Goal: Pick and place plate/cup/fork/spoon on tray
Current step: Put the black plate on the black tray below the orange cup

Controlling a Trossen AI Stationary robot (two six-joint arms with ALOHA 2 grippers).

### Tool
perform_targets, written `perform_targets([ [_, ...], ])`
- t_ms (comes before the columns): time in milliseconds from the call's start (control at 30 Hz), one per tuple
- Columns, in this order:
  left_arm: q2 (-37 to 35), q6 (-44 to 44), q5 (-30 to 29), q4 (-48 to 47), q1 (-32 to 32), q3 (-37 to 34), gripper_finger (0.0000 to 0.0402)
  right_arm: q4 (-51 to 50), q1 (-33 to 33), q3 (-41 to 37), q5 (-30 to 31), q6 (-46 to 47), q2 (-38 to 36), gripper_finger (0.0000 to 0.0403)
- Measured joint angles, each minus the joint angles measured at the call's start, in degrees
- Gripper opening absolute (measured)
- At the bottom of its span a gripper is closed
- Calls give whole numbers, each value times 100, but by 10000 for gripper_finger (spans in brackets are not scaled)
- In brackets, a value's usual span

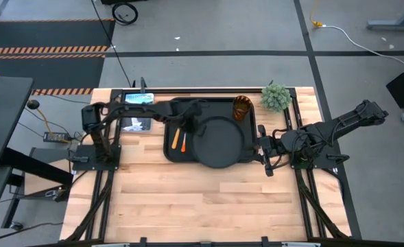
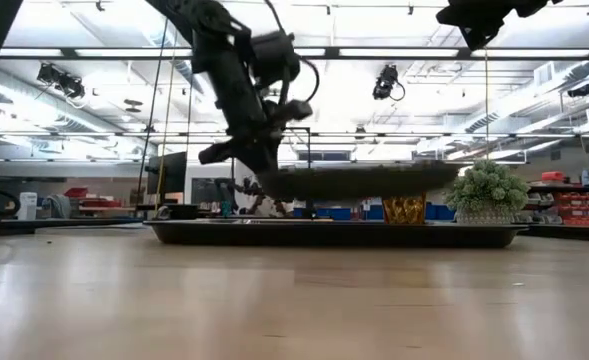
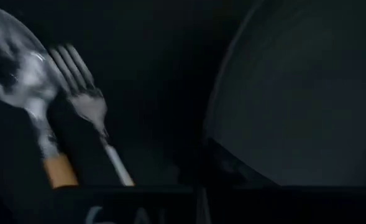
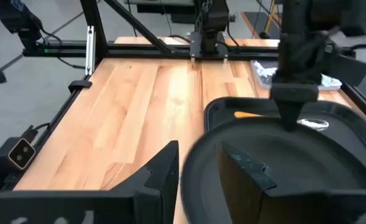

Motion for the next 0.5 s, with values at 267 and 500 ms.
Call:
perform_targets([
  [267,186,198,-72,117,229,-6,13,2,0,0,0,-3,0,116],
  [500,212,220,-382,137,229,-5,14,37,0,0,-1,-3,0,116],
])
